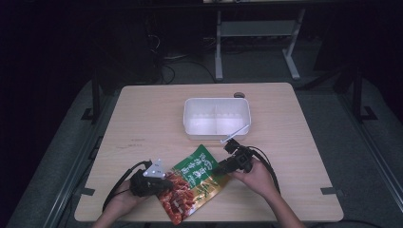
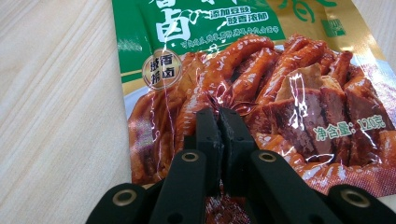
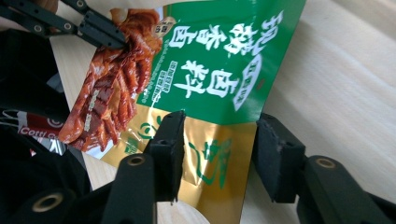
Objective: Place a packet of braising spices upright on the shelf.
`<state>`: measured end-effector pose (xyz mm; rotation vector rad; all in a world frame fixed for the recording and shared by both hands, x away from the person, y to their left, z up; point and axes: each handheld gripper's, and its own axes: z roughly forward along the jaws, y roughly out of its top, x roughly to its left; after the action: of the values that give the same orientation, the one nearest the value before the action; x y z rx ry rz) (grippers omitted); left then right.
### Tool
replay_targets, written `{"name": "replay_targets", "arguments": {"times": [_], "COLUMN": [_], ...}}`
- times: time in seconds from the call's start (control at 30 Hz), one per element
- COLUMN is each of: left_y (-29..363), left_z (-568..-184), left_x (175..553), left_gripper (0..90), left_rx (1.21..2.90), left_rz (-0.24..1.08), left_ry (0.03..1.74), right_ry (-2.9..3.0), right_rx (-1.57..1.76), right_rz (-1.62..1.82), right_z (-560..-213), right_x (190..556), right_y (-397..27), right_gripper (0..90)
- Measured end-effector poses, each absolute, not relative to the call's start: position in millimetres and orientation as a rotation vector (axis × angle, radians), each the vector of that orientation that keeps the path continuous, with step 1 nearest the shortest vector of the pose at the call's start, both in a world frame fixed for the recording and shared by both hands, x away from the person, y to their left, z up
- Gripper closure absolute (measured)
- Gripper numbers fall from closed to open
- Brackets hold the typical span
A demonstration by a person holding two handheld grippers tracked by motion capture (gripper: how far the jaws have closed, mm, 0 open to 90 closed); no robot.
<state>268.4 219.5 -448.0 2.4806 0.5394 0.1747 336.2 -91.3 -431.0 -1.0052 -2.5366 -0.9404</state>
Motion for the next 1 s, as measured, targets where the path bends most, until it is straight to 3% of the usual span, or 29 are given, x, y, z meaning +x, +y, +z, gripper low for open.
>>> {"name": "replay_targets", "arguments": {"times": [0.47, 0.73, 1.0], "left_y": [218, 220, 228], "left_z": [-448, -447, -443], "left_x": [268, 269, 271], "left_gripper": [85.2, 79.2, 71.6], "left_rx": [2.483, 2.472, 2.443], "left_rz": [0.184, 0.184, 0.208], "left_ry": [0.533, 0.545, 0.578], "right_ry": [-2.546, -2.548, -2.523], "right_rx": [-0.997, -1.009, -1.011], "right_rz": [-0.833, -0.804, -0.829], "right_z": [-447, -452, -450], "right_x": [343, 347, 347], "right_y": [-76, -75, -76], "right_gripper": [69.9, 84.3, 87.4]}}
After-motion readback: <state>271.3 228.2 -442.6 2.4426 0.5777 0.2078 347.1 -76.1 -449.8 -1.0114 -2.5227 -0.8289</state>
